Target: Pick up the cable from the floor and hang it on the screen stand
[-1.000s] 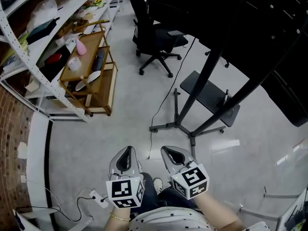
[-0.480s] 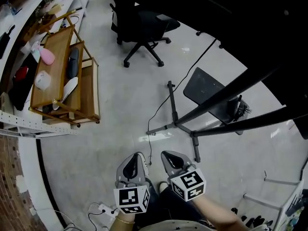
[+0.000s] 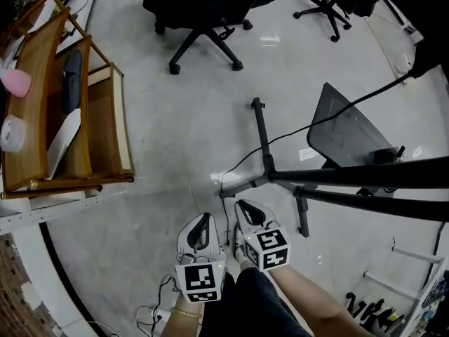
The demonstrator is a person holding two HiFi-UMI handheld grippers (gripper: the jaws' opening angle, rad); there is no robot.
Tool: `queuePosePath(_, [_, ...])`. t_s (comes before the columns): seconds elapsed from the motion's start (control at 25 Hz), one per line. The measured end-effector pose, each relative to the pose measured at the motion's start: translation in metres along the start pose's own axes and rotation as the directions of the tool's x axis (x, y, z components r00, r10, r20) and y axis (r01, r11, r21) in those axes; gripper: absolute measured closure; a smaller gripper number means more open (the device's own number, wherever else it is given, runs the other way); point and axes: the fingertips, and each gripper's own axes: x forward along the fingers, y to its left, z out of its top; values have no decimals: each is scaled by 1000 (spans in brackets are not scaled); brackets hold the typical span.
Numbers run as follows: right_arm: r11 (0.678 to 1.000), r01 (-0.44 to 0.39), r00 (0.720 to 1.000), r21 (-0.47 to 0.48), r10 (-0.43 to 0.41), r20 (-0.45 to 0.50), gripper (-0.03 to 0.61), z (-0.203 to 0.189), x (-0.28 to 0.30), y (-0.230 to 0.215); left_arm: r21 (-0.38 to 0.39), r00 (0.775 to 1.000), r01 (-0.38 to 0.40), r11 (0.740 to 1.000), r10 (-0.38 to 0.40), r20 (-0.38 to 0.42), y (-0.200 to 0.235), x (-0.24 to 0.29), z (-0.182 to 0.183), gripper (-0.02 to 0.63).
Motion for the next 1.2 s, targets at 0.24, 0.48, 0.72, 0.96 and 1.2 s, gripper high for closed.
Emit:
queuePosePath(0.24, [996, 52, 997, 78, -47, -64, 526, -83, 116, -65, -15, 999, 26, 1000, -26, -38, 22, 84, -96, 606])
queuePosePath(0.48, [994, 66, 988, 87, -54, -144, 460, -170, 232, -111, -106, 999, -23, 994, 18, -48, 63, 150, -187, 606])
queuePosePath(0.72, [996, 83, 977, 14, -79, -200, 470, -207, 301, -133, -138, 996, -82, 987, 75, -53, 95, 181, -224, 606])
queuePosePath(0.96, [1000, -8, 979, -9, 6, -202, 561, -201, 277, -93, -97, 992, -105, 990, 98, -75, 92, 165, -213, 606])
queuePosePath(1.2, [987, -152, 967, -49, 138, -214, 566, -177, 182, -7, -87, 988, -118, 989, 108, -112, 61, 104, -170, 606])
